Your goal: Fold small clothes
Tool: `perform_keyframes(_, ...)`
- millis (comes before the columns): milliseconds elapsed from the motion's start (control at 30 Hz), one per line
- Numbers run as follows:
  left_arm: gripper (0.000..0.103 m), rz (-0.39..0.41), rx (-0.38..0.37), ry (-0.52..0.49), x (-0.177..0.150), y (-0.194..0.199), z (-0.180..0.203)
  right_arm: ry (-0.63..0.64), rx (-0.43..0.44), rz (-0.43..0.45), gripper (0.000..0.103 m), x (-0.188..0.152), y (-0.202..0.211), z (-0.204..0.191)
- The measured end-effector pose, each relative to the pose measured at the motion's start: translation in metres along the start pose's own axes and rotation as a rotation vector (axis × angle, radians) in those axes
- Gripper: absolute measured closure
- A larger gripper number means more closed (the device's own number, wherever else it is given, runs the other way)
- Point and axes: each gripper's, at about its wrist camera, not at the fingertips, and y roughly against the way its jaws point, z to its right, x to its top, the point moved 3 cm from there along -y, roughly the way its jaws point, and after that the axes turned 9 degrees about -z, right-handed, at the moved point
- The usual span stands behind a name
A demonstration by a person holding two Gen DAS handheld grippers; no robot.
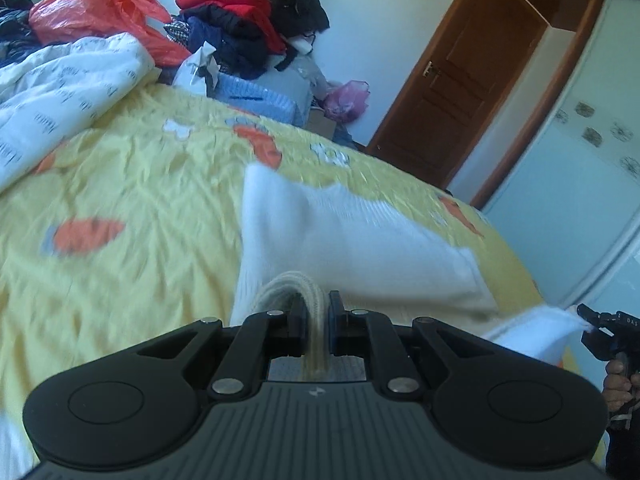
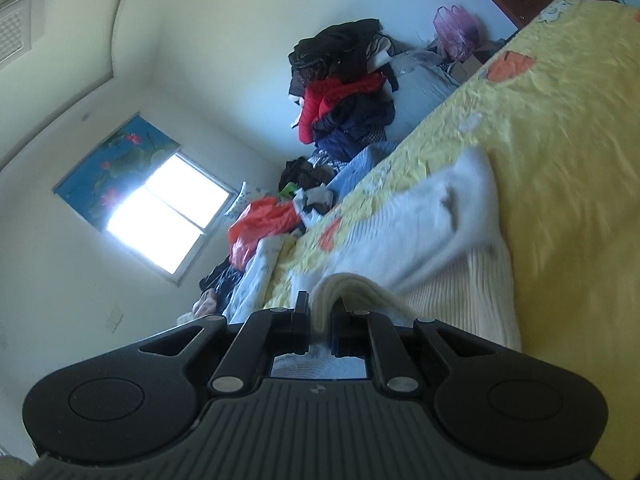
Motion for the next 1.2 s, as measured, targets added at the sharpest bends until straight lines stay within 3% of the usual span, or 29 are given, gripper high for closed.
perform_keyframes(333,0.093,0.05,0.068,-0.014,0.131,-0.106,0.004,-0.033,-0.058,-0.001,0.089,0.126,-0.093,0.057)
perform_keyframes(533,0.093,-0.004,0.167,-0.035,0.166,-0.184,-0.001,-0.113,-0.158,-0.047,0.088,0.167,-0.154,0.111)
perform_keyframes(633,0.093,-0.067,0.215,0.012,0.172,-0.222,-0.017,-0.189,-0.187,-0.079,0.087,0.173,-0.177,0.138)
perform_keyframes(700,0.092,-0.105,0.219,0.068,0.172,-0.237,-0.029,-0.259,-0.212,-0.08,0.079,0.173,-0.185,0.154)
perform_keyframes(767,0.089,-0.128,0.196,0.126,0.167,-0.241,-0.036,-0.323,-0.2,-0.076,0.063,0.169,-0.188,0.163)
perform_keyframes(833,0.08,-0.099,0.145,0.138,0.164,-0.23,-0.037,-0.295,-0.195,-0.037,0.048,0.166,-0.183,0.158)
perform_keyframes(867,0.064,-0.077,0.122,0.145,0.163,-0.22,-0.036,-0.275,-0.199,-0.018,0.041,0.165,-0.178,0.151)
perform_keyframes(900,0.037,-0.054,0.098,0.158,0.164,-0.208,-0.036,-0.25,-0.219,0.007,0.039,0.164,-0.17,0.142)
perform_keyframes(967,0.012,0.06,0.068,0.206,0.163,-0.17,-0.039,-0.154,-0.254,0.05,0.034,0.159,-0.15,0.12)
perform_keyframes(1000,0.007,0.148,0.066,0.225,0.159,-0.147,-0.041,-0.105,-0.265,0.062,0.033,0.153,-0.138,0.107)
perform_keyframes(1067,0.0,0.228,0.096,0.247,0.146,-0.112,-0.045,-0.026,-0.261,0.065,0.026,0.131,-0.112,0.084)
perform_keyframes(1133,0.0,0.229,0.117,0.274,0.119,-0.09,-0.047,0.011,-0.25,0.059,0.018,0.096,-0.084,0.071)
perform_keyframes(1200,0.0,0.185,0.082,0.307,0.079,-0.08,-0.051,0.011,-0.247,0.039,0.014,0.062,-0.059,0.066)
